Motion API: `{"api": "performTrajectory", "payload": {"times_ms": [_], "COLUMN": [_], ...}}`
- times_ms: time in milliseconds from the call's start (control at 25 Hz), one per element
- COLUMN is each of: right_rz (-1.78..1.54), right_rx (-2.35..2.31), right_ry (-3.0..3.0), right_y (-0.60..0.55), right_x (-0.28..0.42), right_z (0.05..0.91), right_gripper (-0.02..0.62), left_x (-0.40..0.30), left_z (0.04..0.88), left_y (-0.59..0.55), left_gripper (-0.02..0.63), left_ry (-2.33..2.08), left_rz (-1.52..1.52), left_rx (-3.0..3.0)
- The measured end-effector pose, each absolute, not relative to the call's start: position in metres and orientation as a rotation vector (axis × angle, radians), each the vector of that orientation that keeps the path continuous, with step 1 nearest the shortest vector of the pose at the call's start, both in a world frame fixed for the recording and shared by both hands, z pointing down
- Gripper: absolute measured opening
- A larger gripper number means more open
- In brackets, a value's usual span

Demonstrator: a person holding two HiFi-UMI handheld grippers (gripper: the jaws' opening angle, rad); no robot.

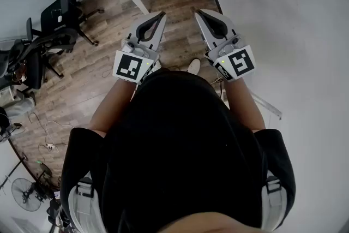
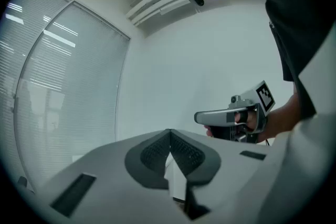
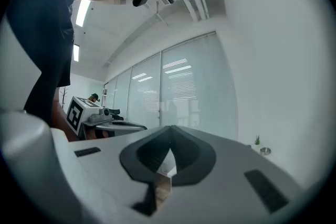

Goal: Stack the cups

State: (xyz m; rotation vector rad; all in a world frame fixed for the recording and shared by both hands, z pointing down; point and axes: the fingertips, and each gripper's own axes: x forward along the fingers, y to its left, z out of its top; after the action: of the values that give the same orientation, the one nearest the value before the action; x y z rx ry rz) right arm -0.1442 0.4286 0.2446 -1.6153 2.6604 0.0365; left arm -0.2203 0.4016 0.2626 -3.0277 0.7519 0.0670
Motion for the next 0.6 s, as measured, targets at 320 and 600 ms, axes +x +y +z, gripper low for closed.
{"api": "performTrajectory", "payload": {"times_ms": [320, 600], "right_rz": [0.019, -0.002], "right_rx": [-1.586, -1.632], "right_ry": [2.64, 2.623], "right_y": [0.432, 0.427], "right_x": [-0.133, -0.119], "right_z": [0.24, 0.25], "right_gripper": [0.003, 0.005], "left_x": [-0.214, -0.211], "left_z": [0.274, 0.28], "left_y": [0.403, 0.393], "left_gripper": [0.011, 0.011], "left_ry": [0.748, 0.784], "left_rz": [-0.002, -0.032], "left_rx": [-3.079, -3.093]}}
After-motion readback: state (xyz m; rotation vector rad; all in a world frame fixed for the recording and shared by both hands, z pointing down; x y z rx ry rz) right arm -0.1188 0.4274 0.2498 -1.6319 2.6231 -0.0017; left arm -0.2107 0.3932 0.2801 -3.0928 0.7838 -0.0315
